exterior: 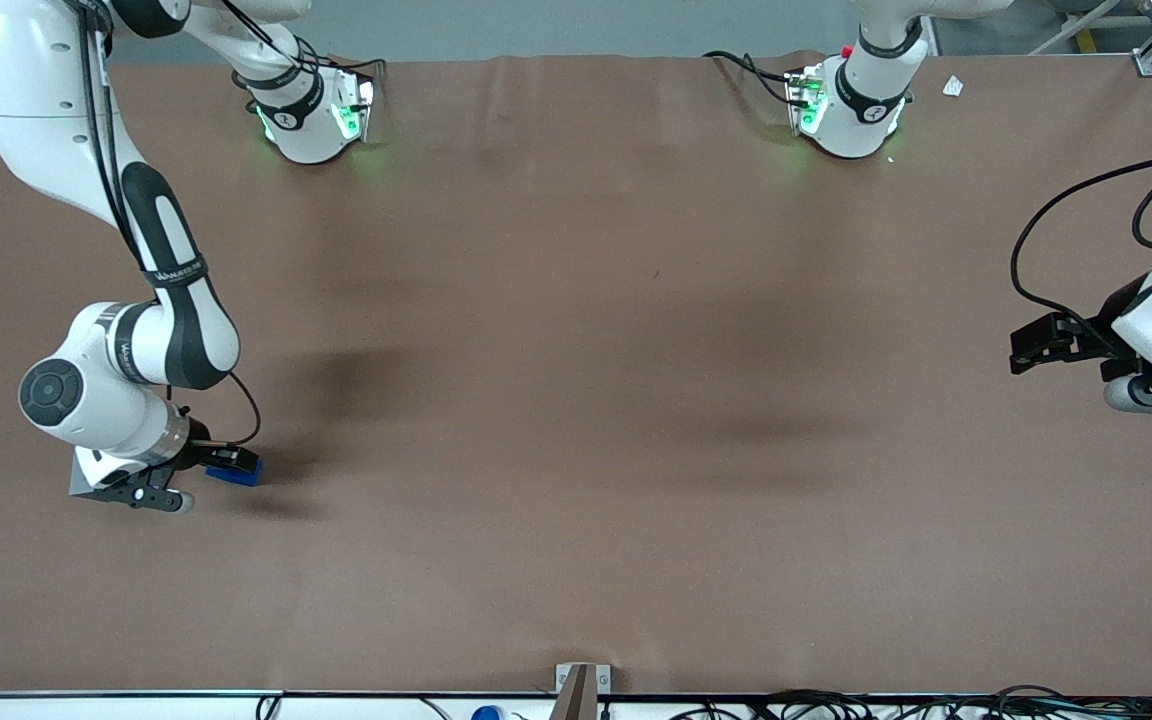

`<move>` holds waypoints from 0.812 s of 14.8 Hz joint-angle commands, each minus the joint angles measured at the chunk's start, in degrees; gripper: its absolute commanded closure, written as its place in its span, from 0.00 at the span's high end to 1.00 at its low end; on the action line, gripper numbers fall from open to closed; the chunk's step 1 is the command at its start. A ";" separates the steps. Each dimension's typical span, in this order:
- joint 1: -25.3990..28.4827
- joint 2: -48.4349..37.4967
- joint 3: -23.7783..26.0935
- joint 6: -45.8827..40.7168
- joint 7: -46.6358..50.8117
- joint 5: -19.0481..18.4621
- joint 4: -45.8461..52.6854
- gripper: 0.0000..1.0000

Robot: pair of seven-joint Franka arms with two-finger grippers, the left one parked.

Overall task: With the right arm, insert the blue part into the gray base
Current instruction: 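Lift the blue block and carry it over the gray base's opening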

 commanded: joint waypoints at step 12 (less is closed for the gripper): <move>-4.28 -3.04 -0.63 -22.04 -9.21 -0.59 12.47 0.00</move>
